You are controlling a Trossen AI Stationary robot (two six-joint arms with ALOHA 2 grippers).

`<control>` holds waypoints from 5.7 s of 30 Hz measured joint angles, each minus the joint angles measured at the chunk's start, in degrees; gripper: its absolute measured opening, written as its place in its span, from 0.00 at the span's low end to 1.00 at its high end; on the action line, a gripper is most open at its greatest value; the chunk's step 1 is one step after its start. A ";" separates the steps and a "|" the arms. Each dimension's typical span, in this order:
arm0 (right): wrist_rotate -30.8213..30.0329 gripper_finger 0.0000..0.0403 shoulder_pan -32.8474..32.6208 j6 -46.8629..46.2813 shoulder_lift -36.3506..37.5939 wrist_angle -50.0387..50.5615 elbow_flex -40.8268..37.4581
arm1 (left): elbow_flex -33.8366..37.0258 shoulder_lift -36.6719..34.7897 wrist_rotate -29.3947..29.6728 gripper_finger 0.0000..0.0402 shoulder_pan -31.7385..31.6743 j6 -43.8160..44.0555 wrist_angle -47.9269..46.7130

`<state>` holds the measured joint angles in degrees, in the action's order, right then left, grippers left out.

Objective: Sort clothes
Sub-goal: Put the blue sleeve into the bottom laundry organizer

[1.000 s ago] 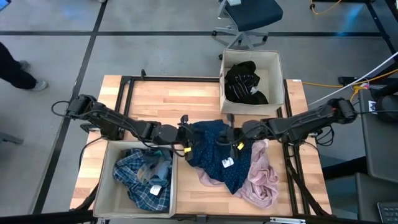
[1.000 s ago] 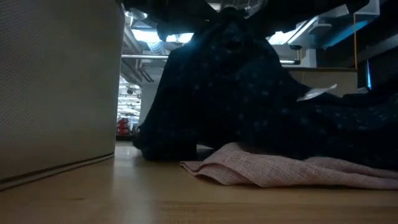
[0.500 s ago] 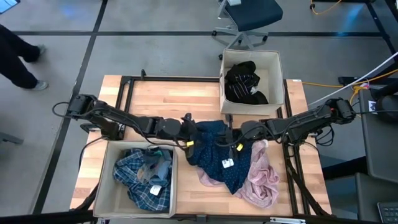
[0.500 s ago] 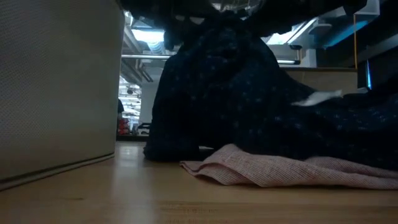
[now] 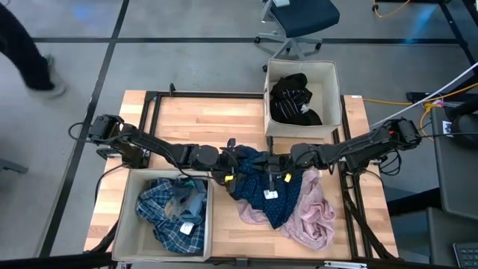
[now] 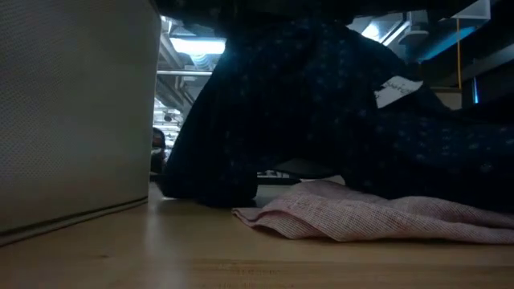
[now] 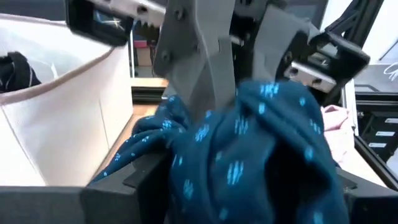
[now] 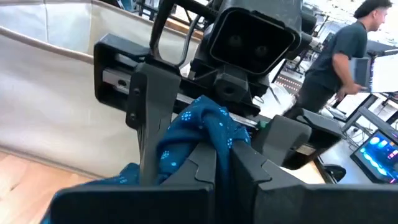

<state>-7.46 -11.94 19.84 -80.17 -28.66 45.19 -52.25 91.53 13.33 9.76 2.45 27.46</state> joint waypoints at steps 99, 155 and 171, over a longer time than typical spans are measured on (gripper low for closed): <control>-21.49 0.60 -3.06 -29.84 26.63 41.65 -6.95 | -3.21 -57.48 -2.00 0.14 19.68 13.19 -24.48; -26.97 0.60 -3.04 -31.01 15.26 41.51 -6.95 | 2.76 -8.91 11.54 0.39 36.80 63.40 -68.58; -26.43 0.60 -3.04 -29.38 15.29 38.62 -6.95 | -1.07 -32.89 13.42 0.49 36.68 50.91 -66.08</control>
<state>-33.89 -14.98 -9.54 -64.88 9.97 38.24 -53.32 58.64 26.75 46.44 53.35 -38.63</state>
